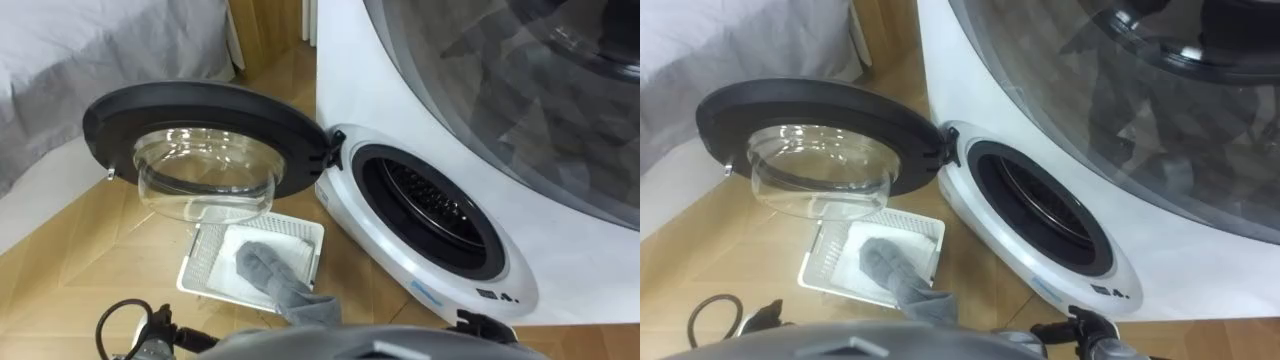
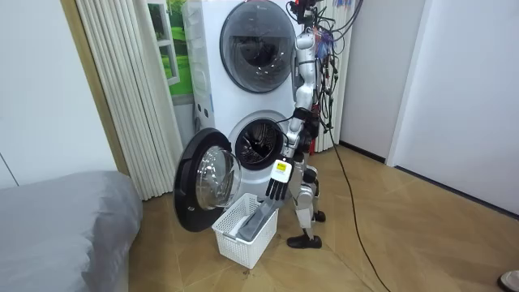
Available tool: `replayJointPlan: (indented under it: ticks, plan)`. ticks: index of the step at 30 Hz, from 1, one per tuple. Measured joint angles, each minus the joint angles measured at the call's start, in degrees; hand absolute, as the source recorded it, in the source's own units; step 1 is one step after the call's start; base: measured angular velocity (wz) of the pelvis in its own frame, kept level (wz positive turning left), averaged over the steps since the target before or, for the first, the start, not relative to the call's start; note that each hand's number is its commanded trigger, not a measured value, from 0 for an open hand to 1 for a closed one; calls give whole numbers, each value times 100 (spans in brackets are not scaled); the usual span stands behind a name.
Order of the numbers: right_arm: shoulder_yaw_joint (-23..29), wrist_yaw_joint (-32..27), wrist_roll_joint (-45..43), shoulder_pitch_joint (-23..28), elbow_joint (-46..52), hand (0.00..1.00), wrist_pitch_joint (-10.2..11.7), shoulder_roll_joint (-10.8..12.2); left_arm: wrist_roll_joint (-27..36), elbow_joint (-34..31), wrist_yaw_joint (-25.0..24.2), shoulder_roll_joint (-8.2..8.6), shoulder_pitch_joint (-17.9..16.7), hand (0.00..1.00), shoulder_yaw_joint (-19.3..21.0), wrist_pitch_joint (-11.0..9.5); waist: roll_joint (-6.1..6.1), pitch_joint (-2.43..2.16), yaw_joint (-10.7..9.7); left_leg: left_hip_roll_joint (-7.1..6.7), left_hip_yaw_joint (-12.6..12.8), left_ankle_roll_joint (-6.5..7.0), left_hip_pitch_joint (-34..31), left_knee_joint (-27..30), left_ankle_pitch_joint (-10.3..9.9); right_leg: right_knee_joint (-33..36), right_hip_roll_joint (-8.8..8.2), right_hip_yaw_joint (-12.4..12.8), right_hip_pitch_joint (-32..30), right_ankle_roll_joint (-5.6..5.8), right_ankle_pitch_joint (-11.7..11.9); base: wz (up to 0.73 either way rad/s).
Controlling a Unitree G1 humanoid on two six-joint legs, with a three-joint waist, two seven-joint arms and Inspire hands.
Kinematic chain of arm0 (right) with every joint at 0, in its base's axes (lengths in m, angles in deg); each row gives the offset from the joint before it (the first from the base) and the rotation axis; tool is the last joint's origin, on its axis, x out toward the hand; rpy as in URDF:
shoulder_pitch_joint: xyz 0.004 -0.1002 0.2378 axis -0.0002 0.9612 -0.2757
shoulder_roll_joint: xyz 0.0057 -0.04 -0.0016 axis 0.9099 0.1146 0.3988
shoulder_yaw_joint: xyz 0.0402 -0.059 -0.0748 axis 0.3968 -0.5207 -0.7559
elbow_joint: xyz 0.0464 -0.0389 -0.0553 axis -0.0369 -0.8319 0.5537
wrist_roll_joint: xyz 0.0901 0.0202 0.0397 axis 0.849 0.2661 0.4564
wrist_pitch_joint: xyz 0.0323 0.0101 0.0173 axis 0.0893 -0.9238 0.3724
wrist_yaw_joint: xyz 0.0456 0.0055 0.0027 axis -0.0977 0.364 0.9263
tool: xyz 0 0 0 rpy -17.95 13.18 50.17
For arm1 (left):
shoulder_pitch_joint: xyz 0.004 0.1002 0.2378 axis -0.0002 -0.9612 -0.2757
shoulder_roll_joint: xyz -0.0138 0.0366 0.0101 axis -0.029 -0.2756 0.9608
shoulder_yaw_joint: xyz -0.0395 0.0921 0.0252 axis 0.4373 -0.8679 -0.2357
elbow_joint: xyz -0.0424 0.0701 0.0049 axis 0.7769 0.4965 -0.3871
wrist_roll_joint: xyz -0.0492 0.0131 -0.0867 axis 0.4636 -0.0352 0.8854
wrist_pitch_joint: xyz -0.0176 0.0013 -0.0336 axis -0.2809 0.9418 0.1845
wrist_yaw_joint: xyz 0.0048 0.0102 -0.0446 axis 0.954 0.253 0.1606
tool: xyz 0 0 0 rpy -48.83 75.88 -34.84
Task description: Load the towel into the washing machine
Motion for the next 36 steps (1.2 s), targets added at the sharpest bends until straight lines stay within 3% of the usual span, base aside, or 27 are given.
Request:
replayJointPlan:
  ticks: [11,18,21,25,28,30,31,33,36]
  plan:
    - [-21,-7,88,-47,14,0,58,-13,4,-1,20,-37,77,0,-206,-124,-19,-21,8,0,1,0,-221,7,0,12,-1,-1,-238,0,0,0]
    - [-188,-11,-26,-264,-67,0,117,-93,-205,23,14,-57,272,0,-419,-217,9,0,5,-8,9,4,-513,104,3,29,-20,60,-554,-2,1,-3]
    - [-188,-18,-222,-584,-258,0,122,-95,-441,28,13,-106,451,0,-578,-239,27,14,-30,-2,10,21,-825,207,14,132,-26,86,-846,-5,4,-5]
    - [-410,-23,-220,-1062,-364,0,118,-51,-825,231,10,-129,933,0,-1058,-268,90,85,-129,0,18,56,-1279,383,36,350,-56,104,-1329,-10,7,-2]
    - [-530,-55,-194,-1372,-489,0,177,82,-1017,418,6,-38,1433,0,-1371,-320,114,133,-165,-3,19,97,-1602,497,64,599,-84,138,-1734,-10,7,-2]
    - [-548,-35,-178,-1556,-497,0,187,152,-1241,548,6,58,1765,0,-1514,-444,109,198,-175,2,23,98,-1804,648,64,793,-99,176,-1971,-10,6,-8]
    - [-587,-16,-162,-1684,-493,0,211,162,-1357,692,7,112,1976,0,-1628,-512,109,262,-188,0,30,98,-1951,747,64,917,-120,188,-2144,-10,6,-13]
    - [-587,-31,-176,-1888,-476,0,247,174,-1616,814,9,160,2337,0,-1743,-579,119,294,-294,-4,113,99,-2286,907,64,1137,-161,240,-2545,-12,3,-18]
    - [-643,-99,-147,-1973,-401,0,251,182,-1842,846,18,165,2522,0,-1885,-600,114,321,-356,5,161,125,-2610,1136,47,1401,-190,276,-2947,-12,3,-22]
